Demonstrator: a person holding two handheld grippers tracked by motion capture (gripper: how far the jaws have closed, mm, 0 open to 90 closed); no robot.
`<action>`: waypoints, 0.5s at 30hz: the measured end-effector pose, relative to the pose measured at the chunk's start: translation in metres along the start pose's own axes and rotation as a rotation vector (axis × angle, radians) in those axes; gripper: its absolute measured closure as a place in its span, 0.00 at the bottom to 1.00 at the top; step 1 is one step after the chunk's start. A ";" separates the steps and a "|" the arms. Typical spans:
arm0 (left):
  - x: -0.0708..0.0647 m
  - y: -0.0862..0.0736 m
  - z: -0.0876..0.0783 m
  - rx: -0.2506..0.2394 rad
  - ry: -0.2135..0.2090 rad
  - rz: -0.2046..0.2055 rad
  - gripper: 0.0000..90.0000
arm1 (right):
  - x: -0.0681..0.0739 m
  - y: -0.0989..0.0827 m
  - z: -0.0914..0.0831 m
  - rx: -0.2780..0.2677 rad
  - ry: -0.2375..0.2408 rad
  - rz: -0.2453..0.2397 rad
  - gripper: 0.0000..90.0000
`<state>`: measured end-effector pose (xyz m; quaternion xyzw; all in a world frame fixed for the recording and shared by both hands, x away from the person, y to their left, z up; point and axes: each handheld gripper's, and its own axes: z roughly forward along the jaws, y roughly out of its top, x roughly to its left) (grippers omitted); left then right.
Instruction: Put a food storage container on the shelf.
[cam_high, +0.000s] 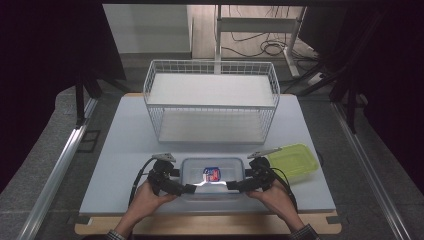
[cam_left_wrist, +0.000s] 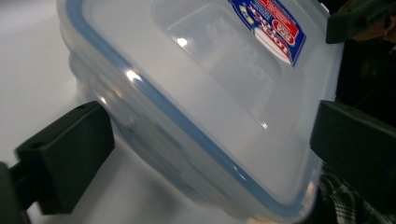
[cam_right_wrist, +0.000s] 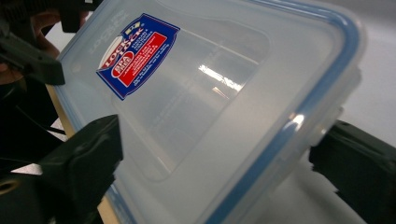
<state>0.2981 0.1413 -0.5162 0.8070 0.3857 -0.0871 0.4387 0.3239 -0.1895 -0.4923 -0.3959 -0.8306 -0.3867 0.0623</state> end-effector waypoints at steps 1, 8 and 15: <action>0.000 0.000 0.000 0.000 0.000 0.000 0.05 | 0.000 0.000 0.000 0.000 0.000 0.000 0.08; -0.007 -0.010 -0.014 -0.024 -0.005 0.002 0.21 | 0.001 -0.011 -0.013 0.000 0.036 0.015 0.23; -0.010 -0.021 -0.027 -0.116 -0.023 -0.033 0.45 | 0.003 -0.022 -0.033 -0.072 0.058 0.023 0.47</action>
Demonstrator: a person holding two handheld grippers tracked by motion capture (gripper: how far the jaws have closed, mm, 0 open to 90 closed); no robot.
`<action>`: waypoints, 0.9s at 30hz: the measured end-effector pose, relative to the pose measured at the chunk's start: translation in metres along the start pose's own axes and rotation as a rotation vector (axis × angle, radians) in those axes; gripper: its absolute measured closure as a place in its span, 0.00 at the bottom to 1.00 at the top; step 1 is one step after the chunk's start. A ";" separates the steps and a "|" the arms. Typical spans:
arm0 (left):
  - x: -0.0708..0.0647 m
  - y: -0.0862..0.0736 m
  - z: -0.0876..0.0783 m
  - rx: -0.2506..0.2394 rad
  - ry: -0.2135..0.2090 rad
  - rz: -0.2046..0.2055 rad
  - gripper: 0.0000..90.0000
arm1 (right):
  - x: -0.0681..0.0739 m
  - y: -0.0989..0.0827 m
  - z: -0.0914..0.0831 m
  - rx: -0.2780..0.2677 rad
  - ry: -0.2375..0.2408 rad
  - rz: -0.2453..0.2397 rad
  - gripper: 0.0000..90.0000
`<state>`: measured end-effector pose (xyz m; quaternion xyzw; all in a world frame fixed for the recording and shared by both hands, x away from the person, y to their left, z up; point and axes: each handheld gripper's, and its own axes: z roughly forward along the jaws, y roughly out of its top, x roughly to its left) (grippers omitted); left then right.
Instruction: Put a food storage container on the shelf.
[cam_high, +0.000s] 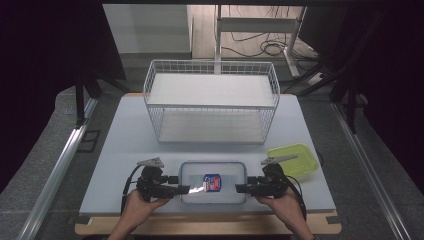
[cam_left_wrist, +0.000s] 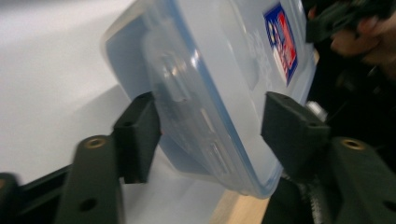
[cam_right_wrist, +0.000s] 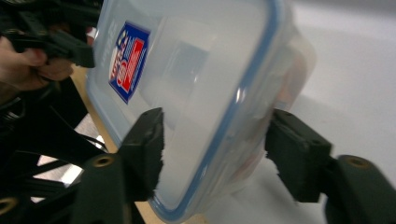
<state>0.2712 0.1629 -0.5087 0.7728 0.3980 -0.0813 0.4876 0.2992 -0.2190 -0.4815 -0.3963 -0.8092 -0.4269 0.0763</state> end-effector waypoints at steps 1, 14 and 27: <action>0.000 -0.001 0.000 -0.008 -0.002 -0.010 0.46 | 0.000 -0.001 -0.001 -0.007 0.003 0.005 0.48; -0.003 0.000 -0.002 -0.078 0.023 -0.055 0.54 | 0.006 -0.008 -0.006 -0.095 -0.034 0.053 0.57; -0.008 0.011 -0.015 -0.118 0.039 -0.014 0.56 | 0.012 0.003 -0.014 -0.172 -0.030 0.004 0.59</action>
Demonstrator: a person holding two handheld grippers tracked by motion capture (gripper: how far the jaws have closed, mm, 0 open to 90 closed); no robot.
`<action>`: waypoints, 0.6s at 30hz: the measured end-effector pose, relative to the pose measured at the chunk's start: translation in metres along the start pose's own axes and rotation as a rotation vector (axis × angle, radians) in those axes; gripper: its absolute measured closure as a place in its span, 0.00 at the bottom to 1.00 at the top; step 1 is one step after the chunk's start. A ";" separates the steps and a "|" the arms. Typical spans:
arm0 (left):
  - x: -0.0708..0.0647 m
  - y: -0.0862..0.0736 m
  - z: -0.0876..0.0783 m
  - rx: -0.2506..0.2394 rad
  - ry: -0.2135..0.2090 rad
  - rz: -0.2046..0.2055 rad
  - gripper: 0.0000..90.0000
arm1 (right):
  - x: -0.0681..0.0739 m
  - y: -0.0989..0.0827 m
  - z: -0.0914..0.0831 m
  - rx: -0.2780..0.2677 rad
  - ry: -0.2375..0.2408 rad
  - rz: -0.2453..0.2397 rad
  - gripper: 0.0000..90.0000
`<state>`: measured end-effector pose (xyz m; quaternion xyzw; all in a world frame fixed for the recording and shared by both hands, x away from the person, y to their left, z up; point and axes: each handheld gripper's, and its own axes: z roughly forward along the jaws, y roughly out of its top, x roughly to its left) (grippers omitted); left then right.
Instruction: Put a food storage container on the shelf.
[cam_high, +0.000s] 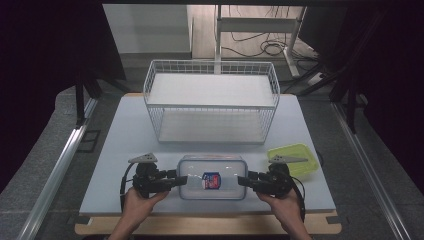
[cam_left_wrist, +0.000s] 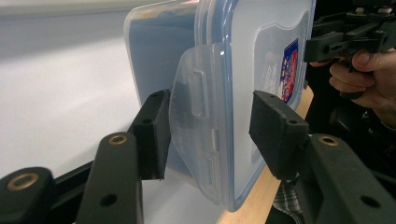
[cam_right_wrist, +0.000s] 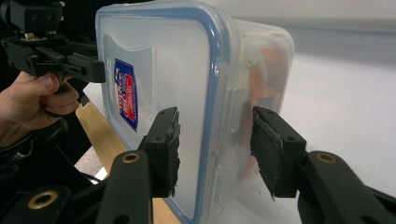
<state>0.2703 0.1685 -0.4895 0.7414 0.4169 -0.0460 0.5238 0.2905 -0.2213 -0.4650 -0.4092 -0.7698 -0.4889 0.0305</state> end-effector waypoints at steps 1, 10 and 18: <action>0.001 0.001 -0.001 -0.005 -0.006 -0.006 0.56 | 0.001 0.002 0.000 -0.002 -0.001 -0.005 0.59; -0.001 0.017 -0.011 -0.029 0.006 0.021 0.56 | 0.007 0.022 -0.002 -0.035 0.001 -0.048 0.59; -0.005 0.038 -0.021 -0.052 0.018 0.045 0.56 | 0.012 0.042 -0.005 -0.058 0.001 -0.071 0.59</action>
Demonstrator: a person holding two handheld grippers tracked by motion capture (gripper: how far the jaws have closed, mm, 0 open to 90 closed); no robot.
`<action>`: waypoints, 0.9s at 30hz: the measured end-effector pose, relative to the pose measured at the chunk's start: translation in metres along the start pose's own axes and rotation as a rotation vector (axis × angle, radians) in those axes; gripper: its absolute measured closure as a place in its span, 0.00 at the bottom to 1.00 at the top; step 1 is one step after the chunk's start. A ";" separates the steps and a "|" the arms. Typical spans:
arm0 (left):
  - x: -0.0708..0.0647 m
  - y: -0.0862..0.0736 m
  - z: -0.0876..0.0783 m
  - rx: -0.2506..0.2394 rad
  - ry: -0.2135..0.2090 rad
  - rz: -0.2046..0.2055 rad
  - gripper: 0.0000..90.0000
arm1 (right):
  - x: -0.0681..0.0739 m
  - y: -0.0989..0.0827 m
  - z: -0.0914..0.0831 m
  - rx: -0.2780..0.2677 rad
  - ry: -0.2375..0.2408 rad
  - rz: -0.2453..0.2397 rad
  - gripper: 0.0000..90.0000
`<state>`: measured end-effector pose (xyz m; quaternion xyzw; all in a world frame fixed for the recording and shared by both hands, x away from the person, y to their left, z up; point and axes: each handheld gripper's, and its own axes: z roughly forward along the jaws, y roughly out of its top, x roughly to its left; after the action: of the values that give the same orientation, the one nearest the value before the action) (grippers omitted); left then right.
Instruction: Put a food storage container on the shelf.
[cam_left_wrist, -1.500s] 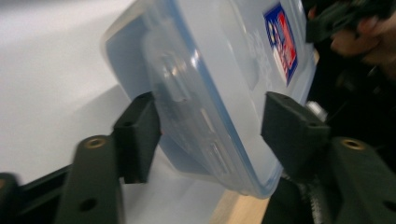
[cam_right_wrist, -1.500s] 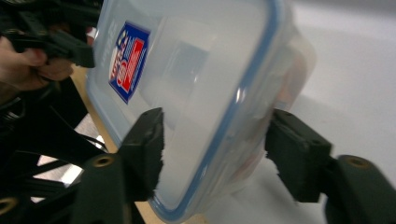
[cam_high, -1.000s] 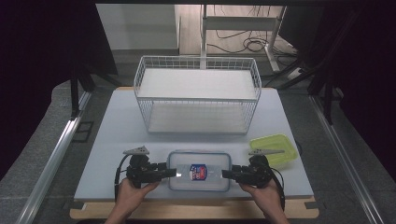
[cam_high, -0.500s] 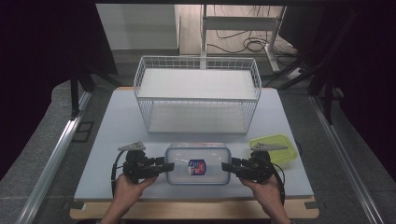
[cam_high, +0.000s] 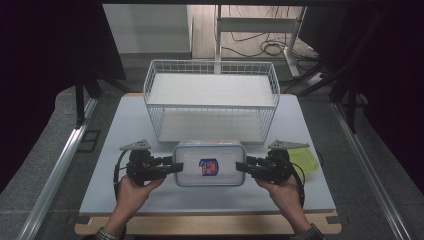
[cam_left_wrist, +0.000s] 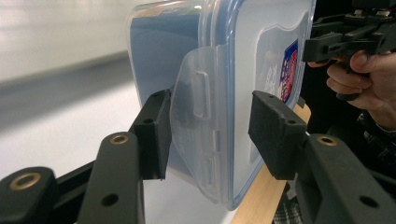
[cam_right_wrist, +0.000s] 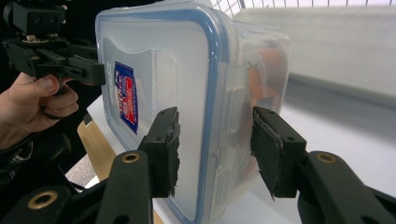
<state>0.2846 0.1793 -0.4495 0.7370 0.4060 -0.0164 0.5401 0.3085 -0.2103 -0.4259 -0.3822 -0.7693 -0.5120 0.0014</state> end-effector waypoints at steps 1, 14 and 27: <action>0.000 0.003 -0.001 -0.002 0.001 0.004 0.56 | 0.000 0.002 0.000 -0.002 0.001 -0.002 0.59; -0.001 0.035 -0.010 -0.029 0.012 0.029 0.56 | 0.002 0.037 -0.005 -0.036 -0.002 -0.020 0.59; 0.002 0.064 -0.018 -0.049 0.014 0.039 0.56 | 0.003 0.067 -0.005 -0.059 0.000 -0.024 0.59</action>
<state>0.3180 0.1896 -0.3934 0.7315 0.3955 0.0091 0.5554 0.3438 -0.2003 -0.3695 -0.3728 -0.7585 -0.5343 -0.0162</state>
